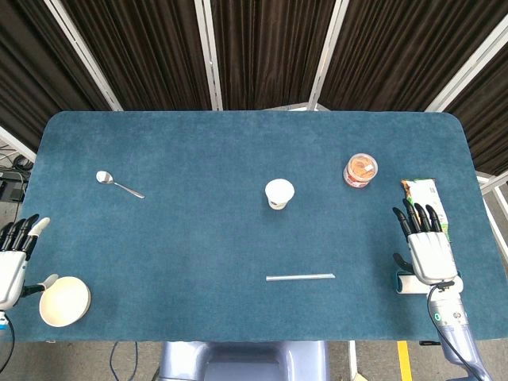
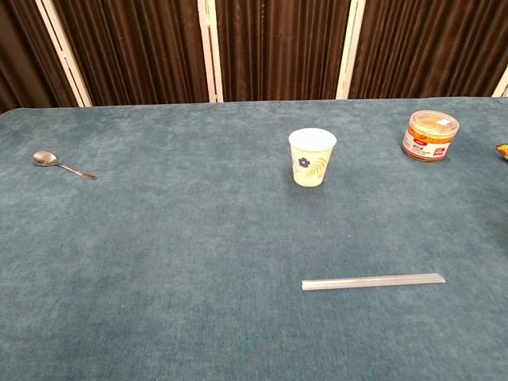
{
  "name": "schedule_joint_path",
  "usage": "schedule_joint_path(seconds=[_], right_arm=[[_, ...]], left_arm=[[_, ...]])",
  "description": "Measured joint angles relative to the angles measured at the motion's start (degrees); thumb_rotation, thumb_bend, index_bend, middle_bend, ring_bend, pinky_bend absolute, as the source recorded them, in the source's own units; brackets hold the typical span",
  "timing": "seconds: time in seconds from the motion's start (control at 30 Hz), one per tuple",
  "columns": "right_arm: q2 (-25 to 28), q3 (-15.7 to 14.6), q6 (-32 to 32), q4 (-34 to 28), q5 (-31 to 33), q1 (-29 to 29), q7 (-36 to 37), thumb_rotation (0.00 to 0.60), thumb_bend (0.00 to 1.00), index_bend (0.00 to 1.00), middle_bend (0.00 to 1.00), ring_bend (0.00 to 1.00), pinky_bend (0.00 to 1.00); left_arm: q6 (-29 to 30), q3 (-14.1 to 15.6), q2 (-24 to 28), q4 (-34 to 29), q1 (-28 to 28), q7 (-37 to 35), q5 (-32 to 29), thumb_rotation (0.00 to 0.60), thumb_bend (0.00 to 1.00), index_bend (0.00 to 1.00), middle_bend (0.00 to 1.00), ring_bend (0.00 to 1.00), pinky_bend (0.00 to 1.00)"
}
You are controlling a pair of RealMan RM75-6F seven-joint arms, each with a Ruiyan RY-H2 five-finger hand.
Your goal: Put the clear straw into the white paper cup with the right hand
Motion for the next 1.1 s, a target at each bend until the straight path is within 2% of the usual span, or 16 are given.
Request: schedule_joint_path(seconds=[0.63, 0.93, 1.0, 1.03, 1.07, 1.1], right_arm=[[0.34, -0.3, 0.04, -1.17, -0.47, -0.17, 0.99, 0.6, 0.2, 0.09, 0.0, 0.0, 0.0], [0.81, -0.68, -0.19, -1.3, -2.02, 0.04, 4.27, 0.6, 0.2, 0.09, 0.01, 0.0, 0.0], [0.89, -0.8, -0.04, -1.26, -2.69, 0.09, 5.14, 0.6, 0.2, 0.11, 0.12, 0.04, 0.12], [0.89, -0.83, 0.14, -1.25, -3.08, 0.11, 5.52, 0.6, 0.2, 0.13, 0.26, 0.14, 0.27], [0.88, -0.85, 0.44, -1.23, -3.54, 0.12, 5.86, 0.6, 0.2, 0.17, 0.44, 0.28, 0.44], [0.83, -0.87, 1.01, -1.18, -4.28, 0.14, 6.2, 0.6, 0.2, 0.2, 0.55, 0.39, 0.54]], left_arm=[[0.28, 0.02, -0.14, 0.21, 0.14, -0.03, 0.16, 0.6, 0.17, 0.0, 0.0, 0.0, 0.0], [0.35, -0.04, -0.2, -0.1, 0.18, 0.58, -0.04, 0.6, 0.17, 0.0, 0.0, 0.0, 0.0], [0.42, -0.04, -0.19, -0.11, 0.22, 0.53, -0.07, 0.6, 0.17, 0.0, 0.0, 0.0, 0.0], [0.44, -0.04, -0.19, -0.1, 0.24, 0.49, -0.05, 0.6, 0.17, 0.0, 0.0, 0.0, 0.0], [0.45, -0.03, -0.19, -0.08, 0.25, 0.45, -0.03, 0.6, 0.17, 0.0, 0.0, 0.0, 0.0], [0.43, -0.02, -0.2, -0.05, 0.24, 0.4, -0.02, 0.6, 0.17, 0.0, 0.0, 0.0, 0.0]])
